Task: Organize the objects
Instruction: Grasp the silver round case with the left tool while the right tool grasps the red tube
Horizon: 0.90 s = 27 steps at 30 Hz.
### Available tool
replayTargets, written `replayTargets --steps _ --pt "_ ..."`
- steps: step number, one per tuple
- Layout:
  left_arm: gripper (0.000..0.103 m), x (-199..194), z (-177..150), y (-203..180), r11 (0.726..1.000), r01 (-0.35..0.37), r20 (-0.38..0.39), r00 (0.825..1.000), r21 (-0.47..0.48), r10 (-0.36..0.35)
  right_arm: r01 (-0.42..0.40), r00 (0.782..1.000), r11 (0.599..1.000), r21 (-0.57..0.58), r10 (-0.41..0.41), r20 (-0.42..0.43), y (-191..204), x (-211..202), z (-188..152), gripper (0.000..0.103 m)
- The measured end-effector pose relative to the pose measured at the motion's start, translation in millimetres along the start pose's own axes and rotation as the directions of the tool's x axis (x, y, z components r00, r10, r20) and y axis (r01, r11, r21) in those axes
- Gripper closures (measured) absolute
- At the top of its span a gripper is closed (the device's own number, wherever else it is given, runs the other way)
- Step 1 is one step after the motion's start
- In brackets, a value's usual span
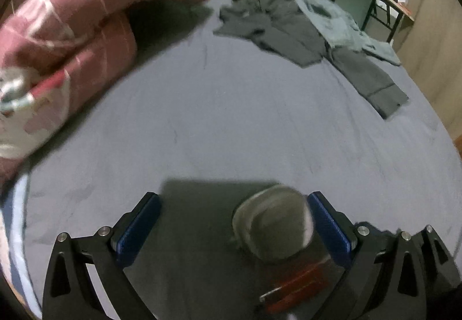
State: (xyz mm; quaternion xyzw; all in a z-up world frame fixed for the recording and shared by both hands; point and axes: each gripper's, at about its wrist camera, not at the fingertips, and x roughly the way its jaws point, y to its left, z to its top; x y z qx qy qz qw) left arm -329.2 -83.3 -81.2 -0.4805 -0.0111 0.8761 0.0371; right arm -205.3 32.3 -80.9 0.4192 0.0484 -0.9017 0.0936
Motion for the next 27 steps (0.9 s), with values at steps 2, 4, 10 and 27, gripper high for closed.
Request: replayTargets --steps 2,4,10,27 --pt "0.001 6 0 2 1.0 0.015 -0.021 1.0 -0.007 -0.015 -0.007 1.0 1.0 0.004 0.008 -0.004 0 1 0 0.021" --pt "0.006 11 1 8 0.999 0.013 -0.034 0.999 -0.031 -0.014 -0.016 1.0 1.0 0.011 0.016 -0.006 -2 1 0 0.022" --pt "0.02 15 3 26 0.997 0.019 -0.028 0.999 -0.077 -0.021 -0.021 1.0 0.998 0.052 0.021 0.011 -12 -5 0 0.038" --pt "0.021 -5 -11 48 0.991 0.063 -0.017 0.998 -0.116 -0.066 0.051 0.998 0.997 -0.055 -0.054 -0.046 6 7 -2 0.015"
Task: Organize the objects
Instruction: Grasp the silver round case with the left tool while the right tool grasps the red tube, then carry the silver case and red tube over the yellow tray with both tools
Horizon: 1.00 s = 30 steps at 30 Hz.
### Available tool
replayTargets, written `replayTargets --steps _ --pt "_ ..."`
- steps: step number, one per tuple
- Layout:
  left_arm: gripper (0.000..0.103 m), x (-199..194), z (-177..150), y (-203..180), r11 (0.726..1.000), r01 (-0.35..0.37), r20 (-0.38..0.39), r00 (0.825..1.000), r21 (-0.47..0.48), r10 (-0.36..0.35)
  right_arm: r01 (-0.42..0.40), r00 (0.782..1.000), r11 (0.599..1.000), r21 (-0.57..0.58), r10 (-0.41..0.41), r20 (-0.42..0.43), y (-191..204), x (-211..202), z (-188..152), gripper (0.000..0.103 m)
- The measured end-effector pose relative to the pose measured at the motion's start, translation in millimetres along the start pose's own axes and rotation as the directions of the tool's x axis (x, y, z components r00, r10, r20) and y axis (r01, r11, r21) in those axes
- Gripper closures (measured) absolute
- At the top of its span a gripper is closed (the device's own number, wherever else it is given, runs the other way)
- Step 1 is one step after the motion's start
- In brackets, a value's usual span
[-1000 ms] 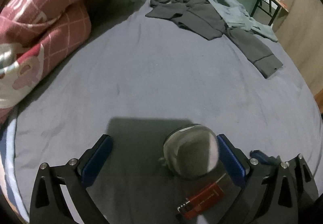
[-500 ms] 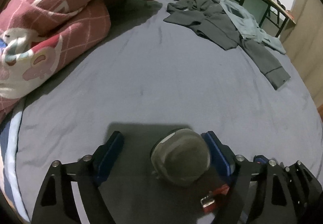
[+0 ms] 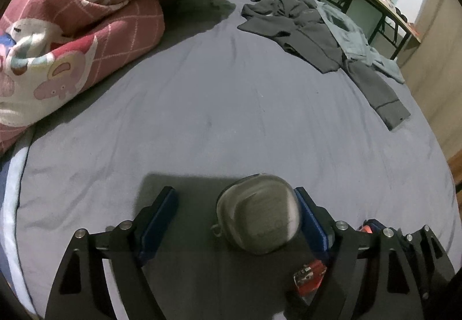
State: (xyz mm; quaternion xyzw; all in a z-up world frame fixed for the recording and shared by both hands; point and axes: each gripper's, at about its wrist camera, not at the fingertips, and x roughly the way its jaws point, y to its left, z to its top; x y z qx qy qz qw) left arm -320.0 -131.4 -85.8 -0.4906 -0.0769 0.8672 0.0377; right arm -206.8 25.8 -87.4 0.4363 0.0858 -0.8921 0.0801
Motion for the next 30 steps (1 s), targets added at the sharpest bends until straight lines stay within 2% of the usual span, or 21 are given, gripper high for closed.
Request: replayTargets --steps 3,5,7,14,18,21,25,30 --pt "0.021 0 -2 -1 1.0 -0.004 0.006 1.0 0.005 0.004 0.06 0.998 0.998 -0.003 -0.06 -0.009 3 2 1 0.005" --pt "0.021 -2 -4 -2 1.0 -0.005 0.003 1.0 0.003 0.005 0.075 0.997 0.996 0.043 -0.074 -0.029 -3 5 2 0.0" --pt "0.021 -2 -3 -1 1.0 -0.002 -0.004 1.0 -0.002 0.002 0.076 0.997 0.994 0.083 -0.072 -0.04 -8 6 3 0.0" --pt "0.02 -1 -10 -2 1.0 -0.009 0.018 1.0 -0.001 0.009 0.089 0.995 0.992 0.086 -0.085 -0.051 -5 11 7 0.0" --pt "0.02 -4 -16 -1 1.0 -0.009 0.021 1.0 -0.005 0.01 0.093 0.995 0.991 0.096 -0.089 -0.037 -6 8 7 0.011" --pt "0.026 -7 -22 -3 0.999 -0.032 0.023 0.999 0.019 0.031 0.096 0.995 0.99 0.104 -0.093 -0.033 -10 5 5 0.02" --pt "0.04 -15 -31 -3 0.999 -0.044 0.033 0.999 0.016 0.044 0.089 0.996 0.992 0.091 -0.087 -0.025 -13 1 1 0.021" --pt "0.049 -18 -32 3 0.999 -0.031 0.027 0.999 0.012 0.031 0.067 0.998 0.993 0.102 -0.065 -0.016 -16 -1 0 0.021"
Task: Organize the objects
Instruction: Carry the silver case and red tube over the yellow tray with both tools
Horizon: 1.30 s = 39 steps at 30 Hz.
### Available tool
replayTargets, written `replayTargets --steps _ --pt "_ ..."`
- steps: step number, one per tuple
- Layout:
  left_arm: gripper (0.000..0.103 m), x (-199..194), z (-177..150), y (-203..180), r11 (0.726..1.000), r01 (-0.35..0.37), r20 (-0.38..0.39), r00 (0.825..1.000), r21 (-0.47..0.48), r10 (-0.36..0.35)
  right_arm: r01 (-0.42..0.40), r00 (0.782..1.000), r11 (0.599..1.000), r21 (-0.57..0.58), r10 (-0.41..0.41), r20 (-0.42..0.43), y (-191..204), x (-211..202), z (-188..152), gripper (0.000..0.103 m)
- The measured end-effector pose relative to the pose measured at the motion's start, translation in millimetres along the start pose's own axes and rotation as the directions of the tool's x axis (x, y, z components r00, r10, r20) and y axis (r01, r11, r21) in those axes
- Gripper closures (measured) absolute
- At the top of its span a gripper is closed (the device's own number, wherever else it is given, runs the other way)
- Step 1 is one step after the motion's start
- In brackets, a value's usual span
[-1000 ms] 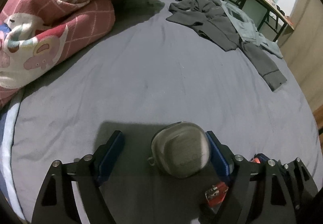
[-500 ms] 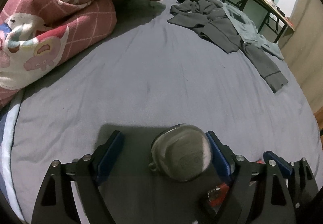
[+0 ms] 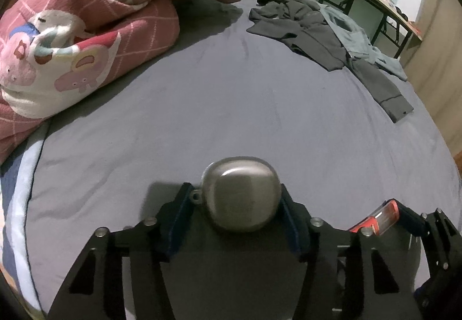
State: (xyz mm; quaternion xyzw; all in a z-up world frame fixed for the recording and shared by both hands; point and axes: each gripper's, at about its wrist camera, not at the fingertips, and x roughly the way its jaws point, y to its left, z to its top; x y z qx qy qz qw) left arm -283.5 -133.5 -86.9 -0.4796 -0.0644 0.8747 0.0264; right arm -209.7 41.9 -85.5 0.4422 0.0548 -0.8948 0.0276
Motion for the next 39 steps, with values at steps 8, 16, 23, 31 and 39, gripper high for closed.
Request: replayTargets --steps 8,16,23,31,39 --pt "0.049 -5 -10 -5 0.999 -0.024 0.046 0.999 0.031 0.022 -0.029 1.0 0.999 0.039 0.028 0.007 -14 -11 -6 0.021" --pt "0.049 -46 -30 -23 0.999 -0.036 0.075 0.997 0.035 0.034 -0.022 1.0 0.997 0.076 0.023 -0.005 -26 -38 -19 0.021" --pt "0.049 -98 -60 -37 0.999 -0.027 0.155 0.988 0.033 0.021 -0.01 1.0 0.997 0.077 0.009 0.02 -32 -79 -36 0.021" --pt "0.049 -166 -127 -36 0.995 -0.1 0.27 0.959 0.023 0.09 0.007 0.998 0.996 0.086 -0.012 0.057 -37 -129 -57 0.021" --pt "0.049 -227 -191 -44 0.994 -0.109 0.305 0.947 0.002 0.103 0.008 0.997 0.993 0.119 -0.018 0.077 -32 -167 -85 0.021"
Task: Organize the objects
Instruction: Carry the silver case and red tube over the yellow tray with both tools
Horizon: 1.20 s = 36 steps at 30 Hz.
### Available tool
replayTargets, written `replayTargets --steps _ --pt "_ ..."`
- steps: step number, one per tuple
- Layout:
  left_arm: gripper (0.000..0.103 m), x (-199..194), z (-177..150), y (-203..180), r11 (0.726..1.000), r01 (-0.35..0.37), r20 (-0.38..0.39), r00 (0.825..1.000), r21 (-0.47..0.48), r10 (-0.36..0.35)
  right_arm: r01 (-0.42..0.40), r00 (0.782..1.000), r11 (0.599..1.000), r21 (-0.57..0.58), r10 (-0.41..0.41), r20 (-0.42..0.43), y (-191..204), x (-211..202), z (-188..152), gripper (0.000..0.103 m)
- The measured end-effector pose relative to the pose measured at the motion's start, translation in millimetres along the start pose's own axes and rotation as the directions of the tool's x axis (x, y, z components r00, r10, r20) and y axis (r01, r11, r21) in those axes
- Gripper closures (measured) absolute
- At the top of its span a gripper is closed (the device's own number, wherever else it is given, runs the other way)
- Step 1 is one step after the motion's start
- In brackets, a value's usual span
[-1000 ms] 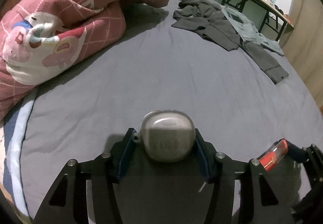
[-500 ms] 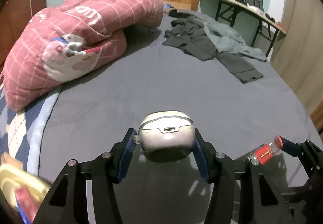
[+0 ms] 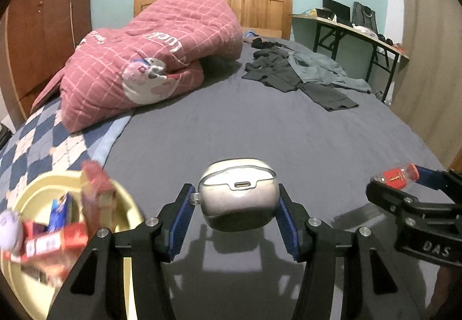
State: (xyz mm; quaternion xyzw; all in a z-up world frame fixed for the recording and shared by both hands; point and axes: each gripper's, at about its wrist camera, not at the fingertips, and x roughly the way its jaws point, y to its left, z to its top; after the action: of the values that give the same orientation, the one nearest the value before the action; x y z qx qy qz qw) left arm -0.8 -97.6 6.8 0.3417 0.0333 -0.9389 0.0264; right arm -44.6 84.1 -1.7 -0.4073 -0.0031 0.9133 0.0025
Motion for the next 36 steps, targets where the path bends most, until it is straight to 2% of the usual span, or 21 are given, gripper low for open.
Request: replayTargets --steps 8,15,21,28,36 --pt "0.049 -46 -15 -6 1.0 -0.001 0.002 1.0 0.005 0.001 -0.004 1.0 1.0 0.007 0.004 -0.014 3 -19 -19 0.021" --pt "0.049 -74 -15 12 1.0 -0.025 0.033 0.999 0.006 0.025 -0.025 1.0 1.0 -0.005 0.025 0.005 20 -37 -17 0.021" --pt "0.049 -110 -39 54 0.994 -0.105 0.055 0.993 -0.001 0.105 -0.113 0.994 0.992 -0.059 0.113 -0.003 73 -43 -24 0.021" --pt "0.049 -147 -57 104 0.979 -0.198 0.057 0.978 -0.056 0.201 -0.223 0.975 0.964 -0.143 0.223 -0.019 151 -50 -36 0.021" --pt "0.049 -173 -56 151 0.955 -0.266 0.053 0.96 -0.135 0.275 -0.302 0.953 0.927 -0.221 0.302 -0.036 215 -54 -43 0.021"
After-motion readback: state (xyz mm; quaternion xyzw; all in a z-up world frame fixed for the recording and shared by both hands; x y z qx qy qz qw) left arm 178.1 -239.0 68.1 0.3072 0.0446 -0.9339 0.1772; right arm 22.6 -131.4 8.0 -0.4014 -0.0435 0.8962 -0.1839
